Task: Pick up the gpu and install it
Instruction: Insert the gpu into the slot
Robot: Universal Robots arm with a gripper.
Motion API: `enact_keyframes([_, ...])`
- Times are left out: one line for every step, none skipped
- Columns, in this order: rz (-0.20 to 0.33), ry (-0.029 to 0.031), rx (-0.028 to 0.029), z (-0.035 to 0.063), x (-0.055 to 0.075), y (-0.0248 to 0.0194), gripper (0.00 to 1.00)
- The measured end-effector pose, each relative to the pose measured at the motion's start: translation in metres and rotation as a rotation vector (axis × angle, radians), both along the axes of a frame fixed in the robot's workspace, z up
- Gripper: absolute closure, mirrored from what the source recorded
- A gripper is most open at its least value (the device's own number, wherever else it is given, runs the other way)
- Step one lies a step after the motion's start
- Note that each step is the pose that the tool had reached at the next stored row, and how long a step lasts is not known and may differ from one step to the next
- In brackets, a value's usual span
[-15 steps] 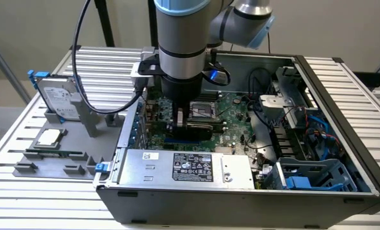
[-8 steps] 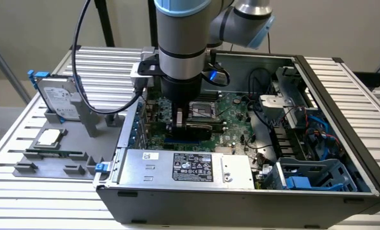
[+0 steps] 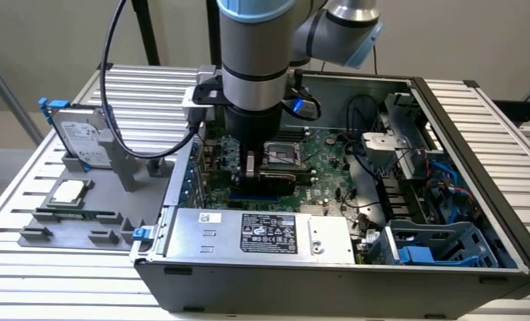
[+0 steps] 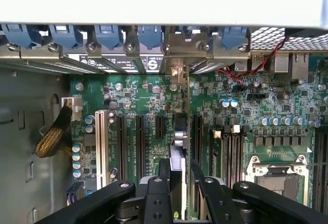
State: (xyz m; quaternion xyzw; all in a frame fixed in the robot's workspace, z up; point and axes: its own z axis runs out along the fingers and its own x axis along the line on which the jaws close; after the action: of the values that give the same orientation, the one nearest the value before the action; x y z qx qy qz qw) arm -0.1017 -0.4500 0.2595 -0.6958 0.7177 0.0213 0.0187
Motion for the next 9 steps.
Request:
enact_keyframes([0.000, 0.0018, -0.0001, 0.0003, 0.0003, -0.0001, 1.00])
enact_keyframes([0.000, 0.0035, -0.0001, 0.0005, 0.0007, -0.0002, 1.00])
enact_keyframes([-0.001, 0.0055, -0.0002, 0.0006, 0.0012, -0.0004, 1.00])
enact_keyframes([-0.001, 0.0070, -0.0004, 0.0007, 0.0017, -0.0006, 1.00])
enact_keyframes([-0.001, 0.0078, -0.0007, 0.0008, 0.0022, -0.0008, 1.00])
enact_keyframes([-0.002, 0.0080, -0.0015, 0.0008, 0.0023, -0.0009, 1.00])
enact_keyframes([-0.002, 0.0080, -0.0017, 0.0006, 0.0024, -0.0009, 1.00])
enact_keyframes([-0.002, 0.0080, -0.0018, 0.0003, 0.0025, -0.0009, 1.00])
enact_keyframes([-0.003, 0.0079, -0.0018, -0.0001, 0.0025, -0.0009, 1.00])
